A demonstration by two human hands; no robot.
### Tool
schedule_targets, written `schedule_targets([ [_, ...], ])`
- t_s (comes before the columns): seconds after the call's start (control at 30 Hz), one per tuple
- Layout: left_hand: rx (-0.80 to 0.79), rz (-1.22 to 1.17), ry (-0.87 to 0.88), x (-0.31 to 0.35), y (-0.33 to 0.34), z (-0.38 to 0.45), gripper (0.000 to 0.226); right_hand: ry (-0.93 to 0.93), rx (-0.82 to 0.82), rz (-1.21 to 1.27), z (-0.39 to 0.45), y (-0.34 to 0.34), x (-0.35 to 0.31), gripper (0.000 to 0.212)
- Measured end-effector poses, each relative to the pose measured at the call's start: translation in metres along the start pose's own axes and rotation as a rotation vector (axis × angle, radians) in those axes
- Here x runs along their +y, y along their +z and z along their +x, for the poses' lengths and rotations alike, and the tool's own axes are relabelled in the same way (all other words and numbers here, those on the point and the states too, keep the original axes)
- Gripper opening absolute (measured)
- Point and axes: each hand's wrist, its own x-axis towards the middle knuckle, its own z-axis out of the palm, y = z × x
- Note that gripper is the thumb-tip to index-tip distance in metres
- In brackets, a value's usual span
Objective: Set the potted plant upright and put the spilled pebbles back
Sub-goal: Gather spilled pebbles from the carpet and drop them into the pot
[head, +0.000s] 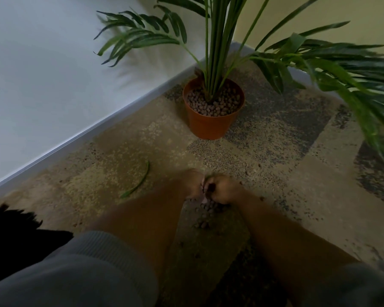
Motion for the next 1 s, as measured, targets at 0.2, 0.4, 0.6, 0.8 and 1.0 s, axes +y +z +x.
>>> schedule_targets([
  [0.2,-0.018,-0.214,-0.089,-0.012,0.002,0.0,0.034,0.019,0.025,0.051,0.003,0.006,-0.002,0.02],
  [0.4,0.024,-0.302,-0.115,-0.017,-0.001,0.002,0.022,0.026,0.029,0.05,0.005,0.008,0.001,0.021],
  [0.6,0.017,-0.284,-0.136,-0.02,-0.002,0.002,0.027,0.004,0.043,0.03,0.006,0.011,0.003,0.023],
  [0.8,-0.007,-0.417,-0.23,-0.024,-0.003,0.003,0.032,0.156,0.088,0.545,0.004,0.011,0.004,0.012],
  [1.0,-0.116,-1.242,-0.392,-0.017,-0.004,-0.002,0.022,0.441,0.005,1.458,0.001,-0.003,-0.004,0.012],
])
